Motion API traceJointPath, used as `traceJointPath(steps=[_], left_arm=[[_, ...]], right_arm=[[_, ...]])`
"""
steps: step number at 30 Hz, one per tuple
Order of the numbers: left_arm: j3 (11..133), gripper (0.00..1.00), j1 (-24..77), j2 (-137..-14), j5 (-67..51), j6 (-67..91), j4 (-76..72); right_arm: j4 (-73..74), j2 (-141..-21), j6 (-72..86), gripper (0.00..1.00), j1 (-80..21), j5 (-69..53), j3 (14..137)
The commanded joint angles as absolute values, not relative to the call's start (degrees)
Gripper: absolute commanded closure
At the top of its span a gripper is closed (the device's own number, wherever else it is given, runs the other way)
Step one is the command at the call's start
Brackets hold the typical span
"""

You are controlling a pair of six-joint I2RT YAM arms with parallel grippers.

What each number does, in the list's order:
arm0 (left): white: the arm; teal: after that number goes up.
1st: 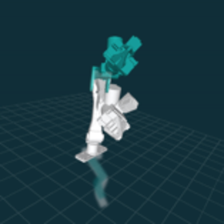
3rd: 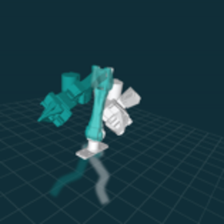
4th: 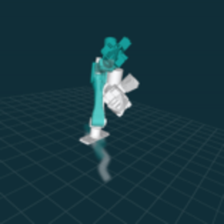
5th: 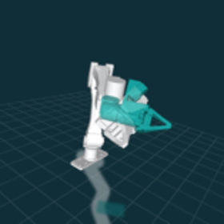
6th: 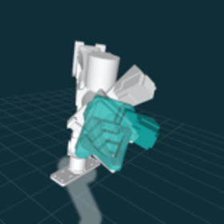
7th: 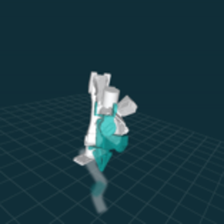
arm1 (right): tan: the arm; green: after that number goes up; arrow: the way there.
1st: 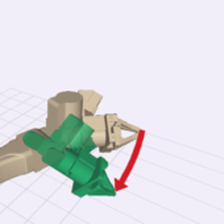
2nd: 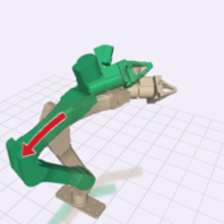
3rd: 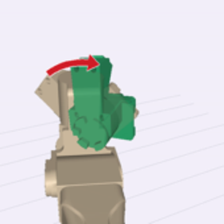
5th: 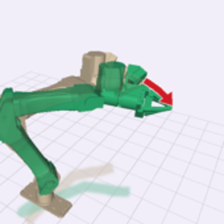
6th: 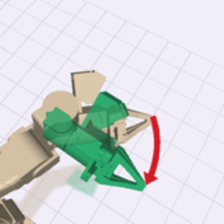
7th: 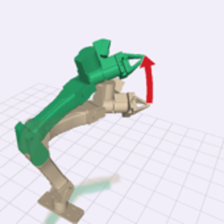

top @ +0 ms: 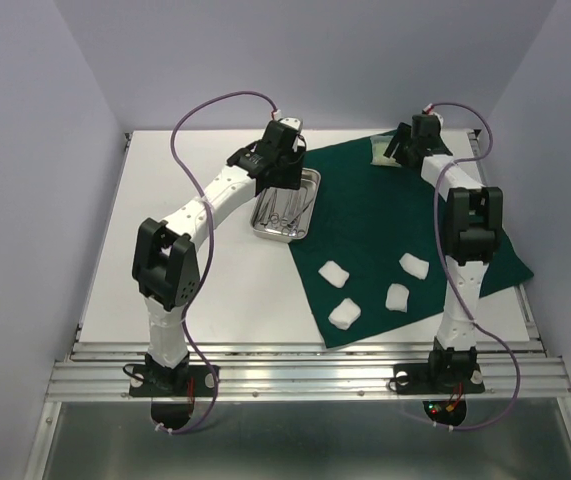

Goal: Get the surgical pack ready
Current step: Pick up the medical item from the surgical kit.

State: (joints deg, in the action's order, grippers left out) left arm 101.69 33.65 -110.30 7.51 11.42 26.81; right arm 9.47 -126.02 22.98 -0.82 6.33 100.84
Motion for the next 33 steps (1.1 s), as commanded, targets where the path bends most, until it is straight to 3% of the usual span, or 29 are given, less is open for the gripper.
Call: traceJointPath(steps=[1, 5, 10, 13, 16, 19, 29, 33], left_arm=[[102.13, 0.39, 33.66, -106.7, 6.86, 10.64, 27.77], [103.27, 0.39, 33.66, -108.28, 6.77, 10.02, 28.74], [104.5, 0.39, 33.66, -109.69, 7.38, 9.06, 29.44], [104.85, 0.39, 33.66, -110.39, 7.3, 8.88, 29.44], [104.85, 0.4, 33.66, -110.74, 7.03, 8.88, 29.53], [104.77, 0.4, 33.66, -110.74, 7.03, 8.88, 29.44], [106.69, 0.38, 34.36, -110.82, 8.35, 11.42, 30.23], [107.23, 0.37, 34.89, -111.44, 5.81, 13.18, 29.8]], right_arm=[[8.08, -134.44, 23.82, 0.28, -0.79, 6.42, 110.81], [9.58, -139.56, 25.22, 0.32, -0.79, 6.68, 117.68], [7.48, -139.05, 25.58, 0.43, -0.79, 7.21, 115.67], [5.19, -137.03, 25.49, 0.57, -0.79, 7.03, 112.24], [4.48, -135.36, 25.31, 0.81, -0.79, 6.16, 110.4], [3.34, -133.08, 25.14, 0.9, -0.79, 4.05, 108.2], [4.74, -117.45, 22.25, 0.93, -1.4, -7.28, 95.64], [6.76, -109.79, 18.21, 0.91, -2.55, -11.68, 84.75]])
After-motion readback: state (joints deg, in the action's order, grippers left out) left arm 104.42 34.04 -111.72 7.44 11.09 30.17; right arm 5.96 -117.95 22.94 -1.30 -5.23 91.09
